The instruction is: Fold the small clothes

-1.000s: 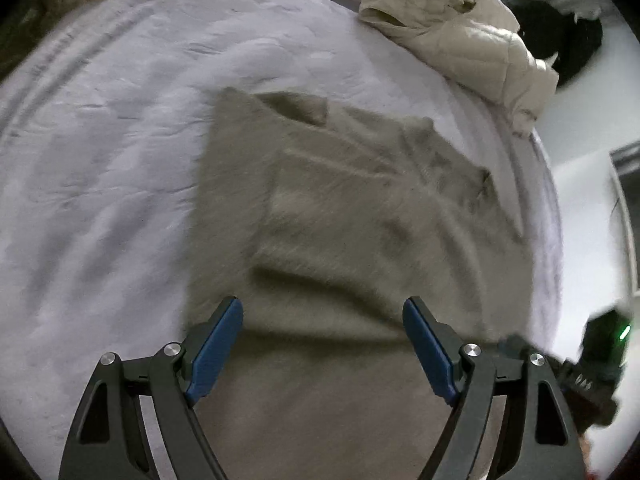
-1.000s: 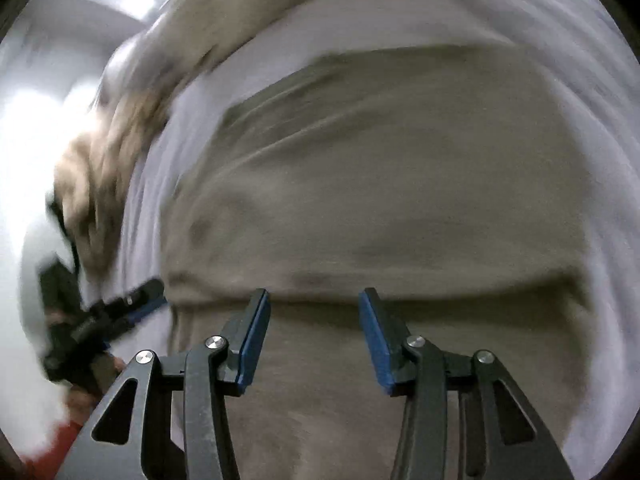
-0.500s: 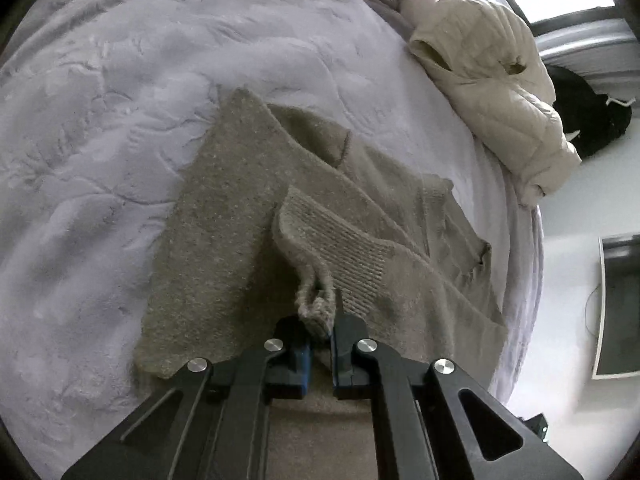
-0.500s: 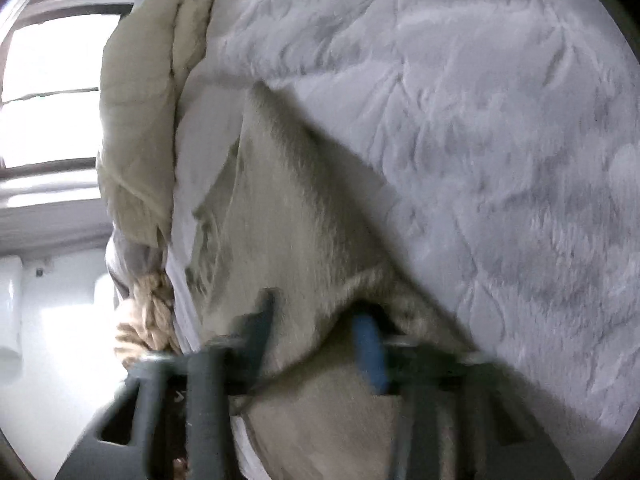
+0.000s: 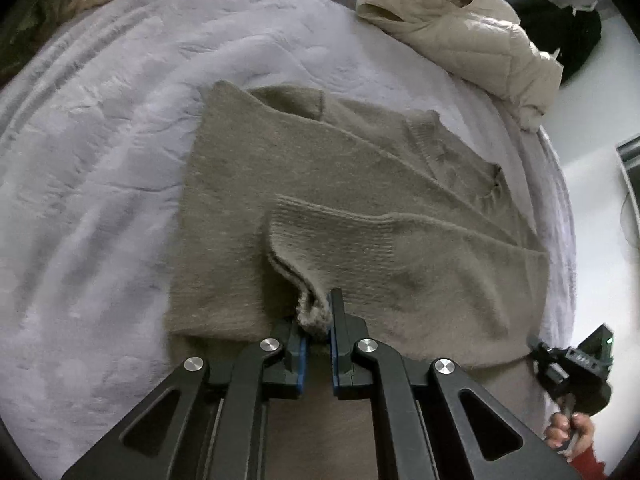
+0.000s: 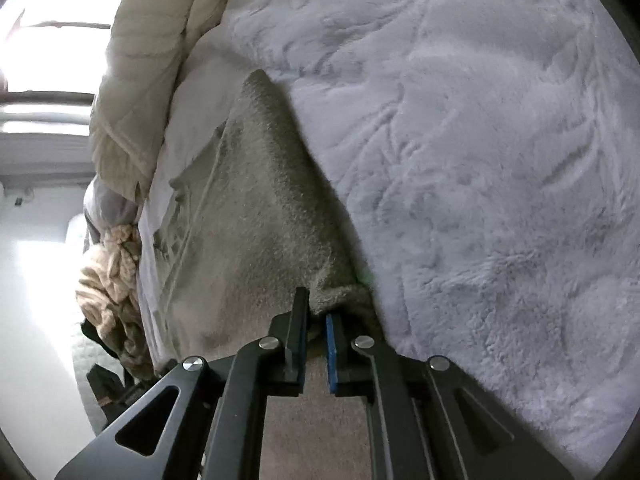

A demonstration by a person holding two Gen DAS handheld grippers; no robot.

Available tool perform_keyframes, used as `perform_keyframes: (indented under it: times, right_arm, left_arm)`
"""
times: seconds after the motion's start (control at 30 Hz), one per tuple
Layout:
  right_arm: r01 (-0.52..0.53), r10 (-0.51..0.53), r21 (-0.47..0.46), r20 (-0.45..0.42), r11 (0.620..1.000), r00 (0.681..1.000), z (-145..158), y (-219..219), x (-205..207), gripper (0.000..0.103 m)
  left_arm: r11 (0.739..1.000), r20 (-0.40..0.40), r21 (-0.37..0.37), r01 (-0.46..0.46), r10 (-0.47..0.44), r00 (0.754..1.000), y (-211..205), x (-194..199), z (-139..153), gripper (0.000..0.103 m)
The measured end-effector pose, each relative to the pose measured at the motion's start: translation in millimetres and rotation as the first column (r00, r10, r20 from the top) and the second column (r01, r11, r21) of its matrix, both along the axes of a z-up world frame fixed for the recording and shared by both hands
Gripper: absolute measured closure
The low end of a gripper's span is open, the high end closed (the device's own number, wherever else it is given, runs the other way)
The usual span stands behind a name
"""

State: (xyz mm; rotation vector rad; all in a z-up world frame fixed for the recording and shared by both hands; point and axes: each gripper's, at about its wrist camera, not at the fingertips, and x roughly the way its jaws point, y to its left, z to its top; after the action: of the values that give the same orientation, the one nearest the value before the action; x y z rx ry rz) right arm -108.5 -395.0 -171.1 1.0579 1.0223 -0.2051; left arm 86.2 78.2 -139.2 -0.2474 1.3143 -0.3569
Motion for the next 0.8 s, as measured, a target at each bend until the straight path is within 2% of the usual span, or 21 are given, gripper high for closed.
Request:
perform_keyframes:
  times: [0.07, 0.13, 0.27, 0.3, 0.47, 0.57, 0.67, 0.8]
  right_arm:
    - [-0.008, 0.007, -0.006, -0.019, 1.0, 1.0, 5, 2, 1, 0.092]
    - [-0.016, 0.015, -0.028, -0.037, 0.999, 0.999, 12, 5, 1, 0.088]
    - [-0.049, 0.044, -0.067, -0.064, 0.997, 0.997, 26, 18, -6, 0.06]
    - [-0.051, 0.047, -0.071, -0.067, 0.996, 0.997, 28, 19, -8, 0.056]
    - [-0.1, 0.086, -0.119, -0.115, 0.988, 0.99, 41, 39, -14, 0.055]
    - [-0.133, 0.115, -0.133, -0.134, 0.982, 0.984, 46, 53, -15, 0.043]
    - [-0.168, 0.145, -0.154, -0.149, 0.974, 0.978, 54, 67, -14, 0.043]
    - [-0.206, 0.18, -0.177, -0.152, 0.962, 0.972, 66, 84, -10, 0.037]
  left_arm:
    - [0.997, 0.02, 0.08, -0.016, 0.015, 1.0, 7, -3, 5, 0.047]
    - [0.988, 0.062, 0.147, -0.042, 0.033, 0.998, 16, -6, 12, 0.034]
    - [0.982, 0.035, 0.183, -0.037, 0.031, 0.999, 27, -7, 16, 0.034]
    - [0.981, 0.03, 0.191, -0.033, 0.028, 0.999, 29, -8, 17, 0.034]
    - [0.976, 0.011, 0.218, 0.024, -0.027, 1.0, 23, -21, 25, 0.034]
    - [0.968, 0.004, 0.239, 0.07, -0.073, 0.997, 18, -33, 28, 0.034]
    - [0.956, 0.002, 0.269, 0.116, -0.121, 0.993, 1, -43, 34, 0.034]
    - [0.942, 0.003, 0.295, 0.162, -0.171, 0.985, -15, -58, 43, 0.034]
